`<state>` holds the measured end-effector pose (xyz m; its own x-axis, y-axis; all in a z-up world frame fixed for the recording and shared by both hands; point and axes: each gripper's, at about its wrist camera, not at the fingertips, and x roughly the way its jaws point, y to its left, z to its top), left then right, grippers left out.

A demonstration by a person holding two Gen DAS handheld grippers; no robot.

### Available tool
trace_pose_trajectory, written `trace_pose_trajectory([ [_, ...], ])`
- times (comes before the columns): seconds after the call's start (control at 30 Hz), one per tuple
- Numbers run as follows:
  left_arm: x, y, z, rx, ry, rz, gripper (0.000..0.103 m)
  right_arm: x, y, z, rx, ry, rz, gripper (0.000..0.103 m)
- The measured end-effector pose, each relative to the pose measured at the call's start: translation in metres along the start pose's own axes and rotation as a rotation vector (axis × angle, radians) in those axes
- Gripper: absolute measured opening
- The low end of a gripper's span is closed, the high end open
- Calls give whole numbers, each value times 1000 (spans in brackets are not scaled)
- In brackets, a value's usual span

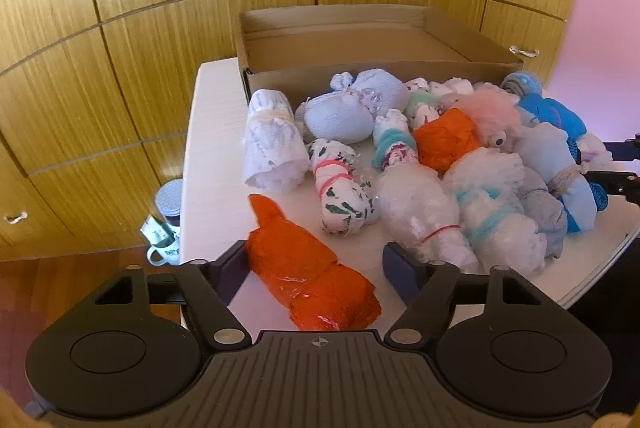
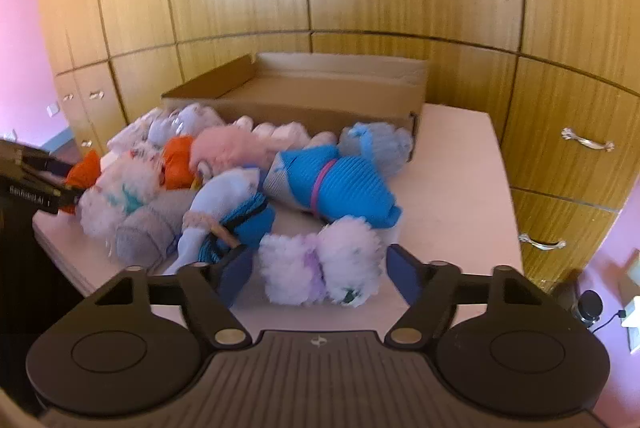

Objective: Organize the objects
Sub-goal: 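Grasp the orange bundle with the left tool while the right tool grasps two white-lilac sock balls, then carry both held items into the cardboard box and open both tools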

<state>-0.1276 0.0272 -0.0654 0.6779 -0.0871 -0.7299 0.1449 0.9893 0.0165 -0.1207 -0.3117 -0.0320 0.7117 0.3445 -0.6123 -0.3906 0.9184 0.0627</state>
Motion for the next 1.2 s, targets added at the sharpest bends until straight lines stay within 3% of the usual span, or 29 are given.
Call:
trace_pose_trajectory([
  [0.27, -5, 6, 1, -55, -7, -47, 41, -10, -3, 1, 2, -28, -6, 59],
  [0.9, -33, 20, 38, -111, -94, -120, 32, -41, -8, 36, 20, -135, -19, 59],
  [1.03, -36, 23, 66, -111, -129, -122, 32, -40, -6, 50, 18, -155, -14, 59],
  [1.2, -30, 24, 130, -101, -181, -125, 32, -32, 6, 87, -17, -196, 10, 59],
])
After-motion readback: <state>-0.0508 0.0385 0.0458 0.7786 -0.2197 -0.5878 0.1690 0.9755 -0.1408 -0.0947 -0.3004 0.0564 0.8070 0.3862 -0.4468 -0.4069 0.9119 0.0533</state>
